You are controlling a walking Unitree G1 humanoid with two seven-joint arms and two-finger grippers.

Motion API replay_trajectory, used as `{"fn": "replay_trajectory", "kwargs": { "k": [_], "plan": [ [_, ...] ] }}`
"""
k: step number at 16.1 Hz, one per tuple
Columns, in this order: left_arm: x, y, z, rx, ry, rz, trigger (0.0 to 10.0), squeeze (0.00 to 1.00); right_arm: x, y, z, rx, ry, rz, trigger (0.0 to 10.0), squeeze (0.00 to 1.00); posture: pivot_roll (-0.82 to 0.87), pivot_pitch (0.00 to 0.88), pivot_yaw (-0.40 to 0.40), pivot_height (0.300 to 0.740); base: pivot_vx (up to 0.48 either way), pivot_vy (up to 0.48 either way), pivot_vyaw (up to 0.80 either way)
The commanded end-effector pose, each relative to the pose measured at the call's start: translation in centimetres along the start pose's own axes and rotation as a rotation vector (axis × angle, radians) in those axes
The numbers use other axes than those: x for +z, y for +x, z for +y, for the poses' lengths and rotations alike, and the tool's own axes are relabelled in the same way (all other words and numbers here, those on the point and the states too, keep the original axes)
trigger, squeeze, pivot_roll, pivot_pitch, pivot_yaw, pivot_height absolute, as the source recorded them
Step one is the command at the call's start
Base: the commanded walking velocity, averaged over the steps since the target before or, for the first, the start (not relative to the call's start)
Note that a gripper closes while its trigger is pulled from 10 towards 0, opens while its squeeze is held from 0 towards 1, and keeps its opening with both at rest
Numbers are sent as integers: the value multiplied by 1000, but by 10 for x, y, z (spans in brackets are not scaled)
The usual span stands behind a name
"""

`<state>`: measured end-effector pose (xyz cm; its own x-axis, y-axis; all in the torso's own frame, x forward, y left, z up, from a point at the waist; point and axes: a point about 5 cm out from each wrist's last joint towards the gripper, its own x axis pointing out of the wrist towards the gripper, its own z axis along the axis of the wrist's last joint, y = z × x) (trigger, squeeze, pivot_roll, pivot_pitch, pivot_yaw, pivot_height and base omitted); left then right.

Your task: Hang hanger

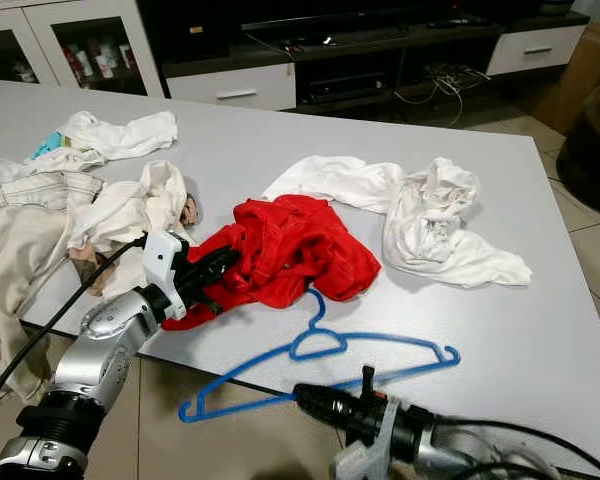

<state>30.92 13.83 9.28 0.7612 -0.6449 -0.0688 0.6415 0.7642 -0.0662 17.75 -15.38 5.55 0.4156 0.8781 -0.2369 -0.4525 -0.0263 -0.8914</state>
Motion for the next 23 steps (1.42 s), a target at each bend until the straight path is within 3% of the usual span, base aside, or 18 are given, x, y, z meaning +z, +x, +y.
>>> {"fn": "replay_trajectory", "kwargs": {
  "k": [1, 6, 12, 23],
  "plan": [
    [2, 1, 1, 1, 15, 5, 10000, 0, -3, -1, -5, -4, -2, 8, 0, 0, -100, 0, 94, 740, 0, 0, 0],
    [2, 2, 0, -3, 14, 4, 10000, 0, 1, -1, -24, -97, 13, -17, 0, 0, -109, 0, 97, 740, 0, 0, 0],
    [2, 3, 0, 3, 9, 0, 10000, 0, -13, -20, -46, -162, 0, 51, 0, 0, -109, 0, 93, 740, 0, 0, 0],
    [2, 5, -2, -2, 8, -2, 10000, 0, -9, -39, -83, -280, -19, 37, 0, 0, -124, 0, 93, 740, 0, 0, 0]
  ]
}}
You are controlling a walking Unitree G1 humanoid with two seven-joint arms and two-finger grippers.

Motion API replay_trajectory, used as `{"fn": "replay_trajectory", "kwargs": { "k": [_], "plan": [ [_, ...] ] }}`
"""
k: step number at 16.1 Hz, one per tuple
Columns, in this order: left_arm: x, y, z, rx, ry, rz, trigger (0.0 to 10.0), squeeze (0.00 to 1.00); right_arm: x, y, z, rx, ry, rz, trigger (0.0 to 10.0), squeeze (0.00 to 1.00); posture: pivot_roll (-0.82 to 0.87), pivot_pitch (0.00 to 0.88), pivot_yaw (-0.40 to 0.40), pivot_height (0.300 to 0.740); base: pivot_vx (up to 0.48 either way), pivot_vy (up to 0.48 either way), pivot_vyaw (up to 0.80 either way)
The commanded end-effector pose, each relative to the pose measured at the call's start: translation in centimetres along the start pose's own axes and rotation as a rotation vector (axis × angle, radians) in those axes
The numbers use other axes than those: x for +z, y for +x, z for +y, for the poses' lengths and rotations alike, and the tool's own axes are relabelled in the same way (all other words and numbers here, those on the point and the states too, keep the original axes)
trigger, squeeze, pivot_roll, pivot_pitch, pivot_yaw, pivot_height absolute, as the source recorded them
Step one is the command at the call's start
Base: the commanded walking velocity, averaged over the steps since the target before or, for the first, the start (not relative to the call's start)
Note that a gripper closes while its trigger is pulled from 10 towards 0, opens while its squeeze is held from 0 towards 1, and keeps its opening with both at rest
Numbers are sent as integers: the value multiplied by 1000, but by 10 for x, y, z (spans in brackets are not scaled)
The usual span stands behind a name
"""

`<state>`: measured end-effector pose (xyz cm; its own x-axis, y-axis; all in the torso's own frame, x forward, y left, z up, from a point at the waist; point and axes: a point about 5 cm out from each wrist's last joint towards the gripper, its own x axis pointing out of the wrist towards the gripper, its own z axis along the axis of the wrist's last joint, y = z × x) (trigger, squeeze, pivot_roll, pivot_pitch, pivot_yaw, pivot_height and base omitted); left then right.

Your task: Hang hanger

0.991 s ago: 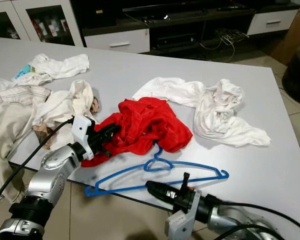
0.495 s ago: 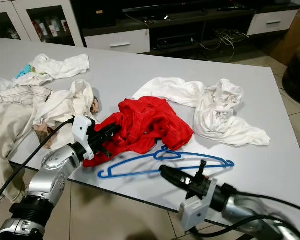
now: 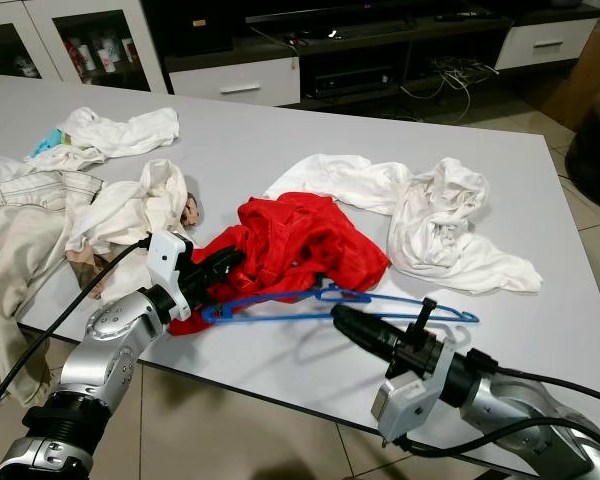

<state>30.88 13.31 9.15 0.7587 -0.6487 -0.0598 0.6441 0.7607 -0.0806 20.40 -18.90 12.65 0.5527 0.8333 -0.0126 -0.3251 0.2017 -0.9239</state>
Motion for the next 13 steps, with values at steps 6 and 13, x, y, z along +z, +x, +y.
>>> {"fn": "replay_trajectory", "kwargs": {
  "k": [6, 13],
  "plan": [
    [2, 3, 2, 7, 19, 9, 10000, 0, 0, 2, -33, -123, 21, -6, 0, 0, -122, 0, 90, 740, 0, 0, 0],
    [4, 8, 2, 21, 24, 7, 10000, 0, 33, 18, -33, 42, 550, -137, 0, 0, -127, 0, 90, 740, 0, 0, 0]
  ]
}}
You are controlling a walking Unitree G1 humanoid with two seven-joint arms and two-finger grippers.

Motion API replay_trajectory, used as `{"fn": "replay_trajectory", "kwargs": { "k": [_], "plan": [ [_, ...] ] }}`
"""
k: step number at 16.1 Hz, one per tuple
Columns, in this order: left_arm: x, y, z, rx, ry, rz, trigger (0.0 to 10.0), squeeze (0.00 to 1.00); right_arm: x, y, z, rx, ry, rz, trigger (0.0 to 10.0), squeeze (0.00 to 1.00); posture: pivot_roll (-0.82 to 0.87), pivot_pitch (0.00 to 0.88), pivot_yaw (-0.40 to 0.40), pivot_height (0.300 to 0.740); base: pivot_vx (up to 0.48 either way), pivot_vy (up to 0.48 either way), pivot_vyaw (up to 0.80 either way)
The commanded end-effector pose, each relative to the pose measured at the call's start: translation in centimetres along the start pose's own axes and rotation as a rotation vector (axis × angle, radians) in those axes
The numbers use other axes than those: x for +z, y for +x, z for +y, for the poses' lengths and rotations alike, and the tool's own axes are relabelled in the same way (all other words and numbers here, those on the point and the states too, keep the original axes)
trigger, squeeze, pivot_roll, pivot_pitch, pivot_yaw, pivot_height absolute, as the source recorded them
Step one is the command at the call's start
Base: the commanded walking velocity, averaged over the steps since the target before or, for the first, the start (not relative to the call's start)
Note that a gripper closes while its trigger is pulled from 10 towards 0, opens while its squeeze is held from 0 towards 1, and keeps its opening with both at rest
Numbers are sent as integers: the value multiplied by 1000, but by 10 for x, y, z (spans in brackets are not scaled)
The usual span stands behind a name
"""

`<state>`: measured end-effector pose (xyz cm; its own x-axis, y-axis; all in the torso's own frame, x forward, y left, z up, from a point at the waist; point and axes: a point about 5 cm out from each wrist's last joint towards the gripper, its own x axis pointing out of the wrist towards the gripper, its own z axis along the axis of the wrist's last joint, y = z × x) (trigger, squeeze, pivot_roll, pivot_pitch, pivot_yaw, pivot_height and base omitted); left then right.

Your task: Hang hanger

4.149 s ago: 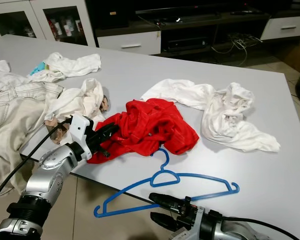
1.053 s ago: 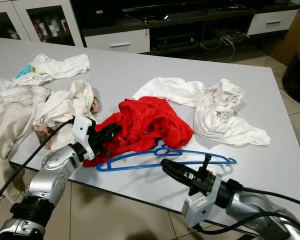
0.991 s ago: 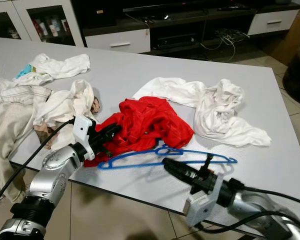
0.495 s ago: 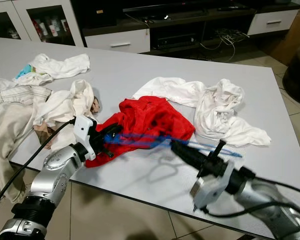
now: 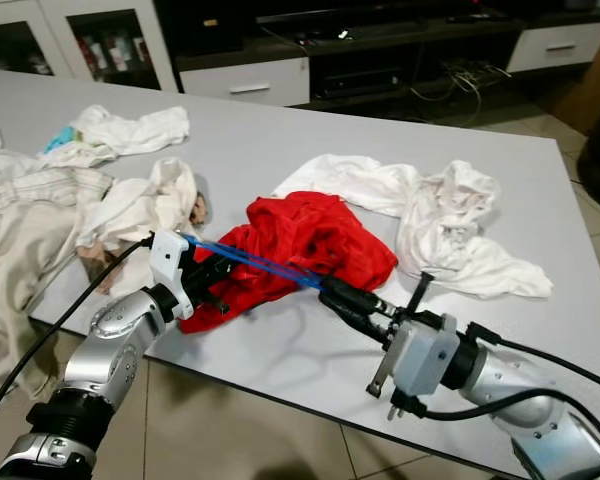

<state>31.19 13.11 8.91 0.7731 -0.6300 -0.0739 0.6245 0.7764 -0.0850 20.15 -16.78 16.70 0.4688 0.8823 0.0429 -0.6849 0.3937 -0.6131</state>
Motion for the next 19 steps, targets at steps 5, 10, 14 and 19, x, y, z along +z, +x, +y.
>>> {"fn": "replay_trajectory", "kwargs": {
  "k": [5, 10, 14, 19],
  "plan": [
    [5, 4, 0, 0, 26, -10, 10000, 0, 10, -3, -10, 101, 216, 1, 0, 0, -120, 0, 80, 740, 0, 0, 0],
    [4, 3, 0, 1, 25, -10, 10000, 0, 13, -4, -17, 77, 243, -14, 0, 0, -120, 0, 80, 740, 0, 0, 0],
    [3, 6, -3, -4, 19, -16, 10000, 0, -3, 0, -68, -307, 383, -102, 0, 0, -118, 0, 70, 740, 0, 0, 0],
    [3, 8, -6, -10, 18, -18, 10000, 0, -22, 21, -75, -466, 633, -143, 0, 0, -117, 0, 69, 740, 0, 0, 0]
  ]
}}
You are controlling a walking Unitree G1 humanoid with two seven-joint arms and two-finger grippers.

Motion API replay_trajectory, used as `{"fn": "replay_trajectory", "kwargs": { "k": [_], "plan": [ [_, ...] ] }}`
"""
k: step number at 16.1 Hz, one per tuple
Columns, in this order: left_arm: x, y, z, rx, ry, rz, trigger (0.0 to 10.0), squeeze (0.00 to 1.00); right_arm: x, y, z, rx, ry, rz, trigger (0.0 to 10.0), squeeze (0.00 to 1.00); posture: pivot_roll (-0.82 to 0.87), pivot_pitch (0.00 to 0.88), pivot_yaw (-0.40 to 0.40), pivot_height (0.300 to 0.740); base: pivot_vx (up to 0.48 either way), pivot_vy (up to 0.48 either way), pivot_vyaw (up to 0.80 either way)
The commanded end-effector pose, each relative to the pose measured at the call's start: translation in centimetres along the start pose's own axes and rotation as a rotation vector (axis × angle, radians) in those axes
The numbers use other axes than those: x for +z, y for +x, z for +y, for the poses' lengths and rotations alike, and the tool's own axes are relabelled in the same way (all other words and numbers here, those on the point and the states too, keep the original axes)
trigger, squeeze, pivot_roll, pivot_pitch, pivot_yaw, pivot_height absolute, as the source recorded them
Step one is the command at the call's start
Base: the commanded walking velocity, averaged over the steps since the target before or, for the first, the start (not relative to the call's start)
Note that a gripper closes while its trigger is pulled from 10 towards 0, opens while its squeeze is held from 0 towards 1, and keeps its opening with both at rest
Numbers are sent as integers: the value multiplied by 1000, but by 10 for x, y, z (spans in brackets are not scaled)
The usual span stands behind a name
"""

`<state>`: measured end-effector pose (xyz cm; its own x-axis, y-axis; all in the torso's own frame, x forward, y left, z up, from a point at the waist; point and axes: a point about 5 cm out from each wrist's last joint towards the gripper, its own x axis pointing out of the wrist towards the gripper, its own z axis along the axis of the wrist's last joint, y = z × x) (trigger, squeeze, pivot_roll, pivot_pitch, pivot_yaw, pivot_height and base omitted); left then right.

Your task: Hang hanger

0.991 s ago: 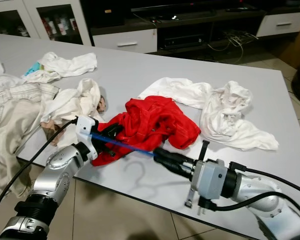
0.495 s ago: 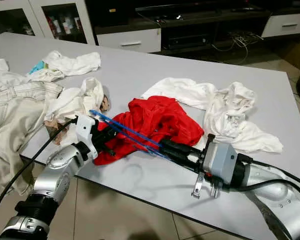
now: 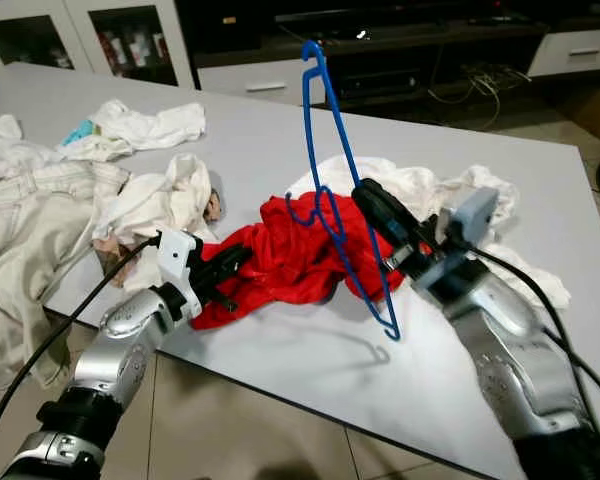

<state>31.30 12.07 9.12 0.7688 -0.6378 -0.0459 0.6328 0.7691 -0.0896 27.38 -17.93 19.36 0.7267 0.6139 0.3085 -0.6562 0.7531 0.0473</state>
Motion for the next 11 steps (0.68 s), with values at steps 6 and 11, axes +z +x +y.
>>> {"fn": "replay_trajectory", "kwargs": {
  "k": [6, 11],
  "plan": [
    [-1, 1, 0, 2, 16, 7, 10000, 0, -29, -1, -43, -443, 217, 38, 0, 0, -109, 0, 61, 740, 0, 0, 0],
    [0, 2, -1, 3, 13, 2, 10000, 0, -55, -22, -58, -784, 477, -6, 0, 0, -109, 0, 61, 740, 0, 0, 0]
  ]
}}
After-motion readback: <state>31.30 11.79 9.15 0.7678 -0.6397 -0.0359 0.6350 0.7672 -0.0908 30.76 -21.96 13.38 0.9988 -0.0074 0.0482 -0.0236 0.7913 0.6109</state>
